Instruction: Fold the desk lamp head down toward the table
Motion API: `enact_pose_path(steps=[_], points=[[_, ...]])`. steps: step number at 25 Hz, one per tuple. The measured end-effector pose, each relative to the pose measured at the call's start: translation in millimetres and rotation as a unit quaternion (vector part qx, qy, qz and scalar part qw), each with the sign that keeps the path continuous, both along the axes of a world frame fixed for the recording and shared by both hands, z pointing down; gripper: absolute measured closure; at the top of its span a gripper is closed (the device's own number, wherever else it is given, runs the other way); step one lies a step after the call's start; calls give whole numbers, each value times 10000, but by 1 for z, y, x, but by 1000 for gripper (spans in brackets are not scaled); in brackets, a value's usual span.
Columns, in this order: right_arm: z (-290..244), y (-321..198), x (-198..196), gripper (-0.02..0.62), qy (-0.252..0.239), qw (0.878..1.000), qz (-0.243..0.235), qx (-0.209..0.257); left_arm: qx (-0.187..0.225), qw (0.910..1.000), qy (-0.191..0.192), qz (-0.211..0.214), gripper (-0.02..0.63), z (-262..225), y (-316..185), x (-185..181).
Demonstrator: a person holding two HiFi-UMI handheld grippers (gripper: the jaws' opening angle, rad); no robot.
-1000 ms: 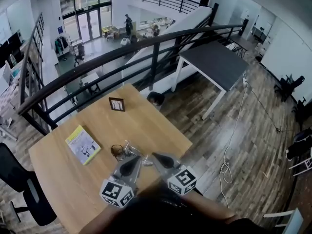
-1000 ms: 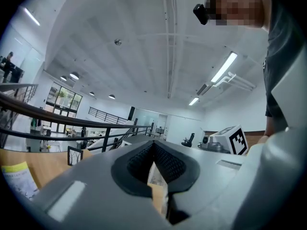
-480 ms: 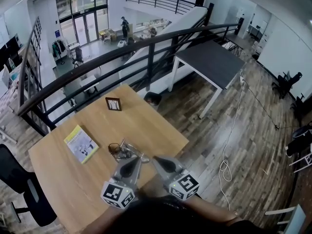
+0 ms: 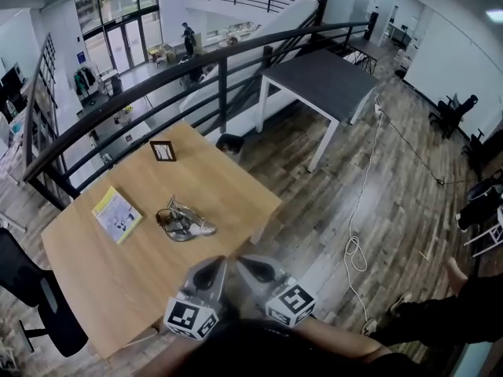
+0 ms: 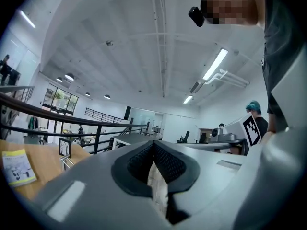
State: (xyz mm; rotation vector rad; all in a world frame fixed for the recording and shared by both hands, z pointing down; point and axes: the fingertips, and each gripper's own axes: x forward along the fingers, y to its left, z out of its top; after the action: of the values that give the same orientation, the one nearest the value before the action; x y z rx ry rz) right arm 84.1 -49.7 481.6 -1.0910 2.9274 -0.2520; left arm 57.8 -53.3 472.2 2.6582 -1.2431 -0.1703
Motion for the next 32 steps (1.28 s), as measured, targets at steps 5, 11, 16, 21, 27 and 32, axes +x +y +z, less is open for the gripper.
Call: enact_pose_path(steps=[5, 11, 16, 21, 27, 32], points=[[7, 53, 21, 592, -48, 10000, 28, -55, -45, 10000, -36, -68, 604, 7, 55, 19], [2, 110, 17, 592, -46, 9999, -100, -10, 77, 9994, -140, -310, 604, -2, 113, 12], [-1, 143, 7, 592, -31, 9998, -178, 57, 149, 9991, -157, -359, 604, -10, 146, 5], [-9, 164, -15, 592, -24, 9998, -82, 165, 228, 9992, -172, -275, 604, -10, 169, -18], [-16, 201, -61, 592, 8, 9997, 33, 257, 256, 9994, -215, -100, 604, -19, 202, -62], [-19, 224, -96, 592, -24, 9994, 135, 333, 263, 9995, -185, 59, 604, -17, 222, -95]])
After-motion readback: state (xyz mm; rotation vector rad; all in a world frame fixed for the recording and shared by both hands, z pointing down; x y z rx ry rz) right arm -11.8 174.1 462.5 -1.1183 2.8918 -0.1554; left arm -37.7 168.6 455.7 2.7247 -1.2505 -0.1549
